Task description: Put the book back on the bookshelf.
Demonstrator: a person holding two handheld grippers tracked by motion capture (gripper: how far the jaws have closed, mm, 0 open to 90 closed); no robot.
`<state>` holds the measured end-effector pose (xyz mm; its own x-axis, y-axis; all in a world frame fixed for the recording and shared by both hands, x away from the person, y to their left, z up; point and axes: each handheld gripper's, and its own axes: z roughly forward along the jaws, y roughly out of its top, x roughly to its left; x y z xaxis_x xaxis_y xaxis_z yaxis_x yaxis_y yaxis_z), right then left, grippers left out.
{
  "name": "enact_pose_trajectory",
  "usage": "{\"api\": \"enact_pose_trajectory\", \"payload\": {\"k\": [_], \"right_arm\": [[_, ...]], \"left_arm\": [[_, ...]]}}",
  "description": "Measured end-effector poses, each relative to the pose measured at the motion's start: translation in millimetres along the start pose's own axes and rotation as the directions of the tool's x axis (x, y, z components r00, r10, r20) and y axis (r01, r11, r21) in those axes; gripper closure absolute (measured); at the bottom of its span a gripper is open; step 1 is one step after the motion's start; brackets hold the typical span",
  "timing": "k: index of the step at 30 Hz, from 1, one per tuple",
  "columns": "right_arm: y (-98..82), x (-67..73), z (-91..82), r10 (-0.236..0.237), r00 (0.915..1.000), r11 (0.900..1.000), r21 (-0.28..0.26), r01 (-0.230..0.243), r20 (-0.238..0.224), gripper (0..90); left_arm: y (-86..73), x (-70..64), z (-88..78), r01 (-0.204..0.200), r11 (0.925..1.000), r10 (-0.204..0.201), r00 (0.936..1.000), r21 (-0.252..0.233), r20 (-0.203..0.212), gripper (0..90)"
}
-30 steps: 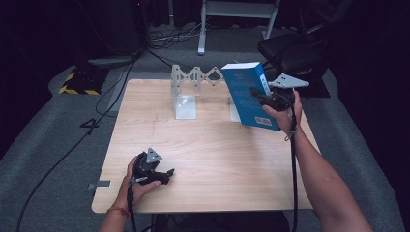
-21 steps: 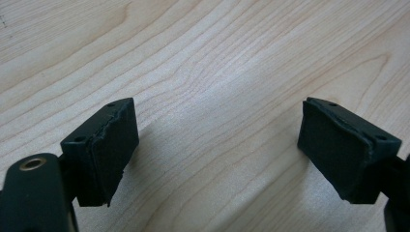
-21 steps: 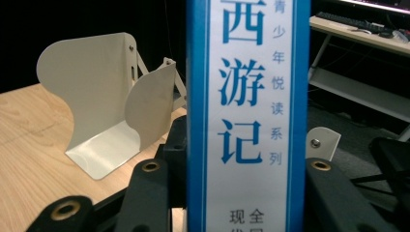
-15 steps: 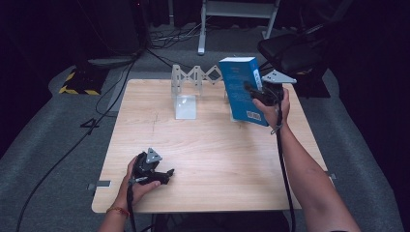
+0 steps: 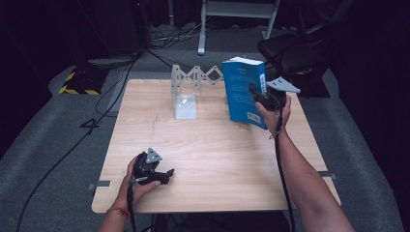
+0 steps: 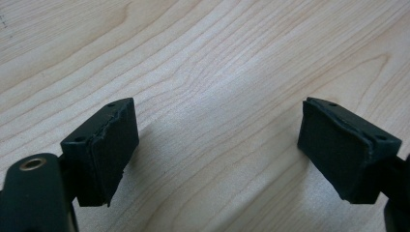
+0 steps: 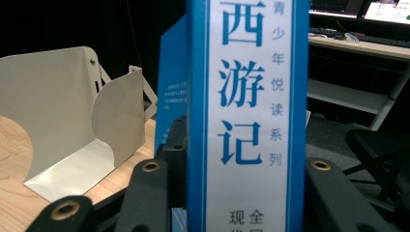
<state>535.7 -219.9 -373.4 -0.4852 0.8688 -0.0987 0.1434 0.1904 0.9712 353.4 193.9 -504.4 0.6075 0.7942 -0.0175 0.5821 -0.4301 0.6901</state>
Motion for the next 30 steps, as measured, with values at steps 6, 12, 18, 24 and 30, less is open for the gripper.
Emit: {"api": "enact_pose_trajectory", "payload": {"k": [6, 12, 18, 24, 30], "right_arm": [[-1.4, -6.4, -1.9, 0.053, 0.9983, 0.998, -0.045, -0.052, 0.025, 62.0], [6.7, -6.6, -10.3, 0.041, 0.9981, 0.997, -0.074, -0.037, 0.047, 61.9], [11.5, 1.9, -18.2, -0.002, 0.9979, 0.997, -0.073, 0.007, 0.065, 61.9], [10.8, -4.5, -22.3, 0.056, 0.9960, 0.994, -0.103, -0.048, 0.069, 61.9], [8.1, 2.0, -6.2, 0.042, 0.9954, 0.996, -0.085, -0.035, 0.085, 61.9]], "left_arm": [[-0.1, 0.1, -0.1, -0.001, 1.0000, 0.001, 1.0000, 0.000, 0.000, 14.8], [-0.1, -0.1, -0.1, 0.000, 1.0000, 0.000, 1.0000, 0.000, 0.000, 14.8], [-0.4, -1.0, -0.3, 0.005, 1.0000, -0.005, 1.0000, 0.000, 0.001, 14.9], [-0.3, -1.1, -0.4, 0.004, 1.0000, -0.004, 1.0000, 0.002, 0.000, 14.9], [-0.1, -0.8, -0.4, -0.002, 1.0000, 0.002, 1.0000, 0.002, -0.002, 14.9]]}}
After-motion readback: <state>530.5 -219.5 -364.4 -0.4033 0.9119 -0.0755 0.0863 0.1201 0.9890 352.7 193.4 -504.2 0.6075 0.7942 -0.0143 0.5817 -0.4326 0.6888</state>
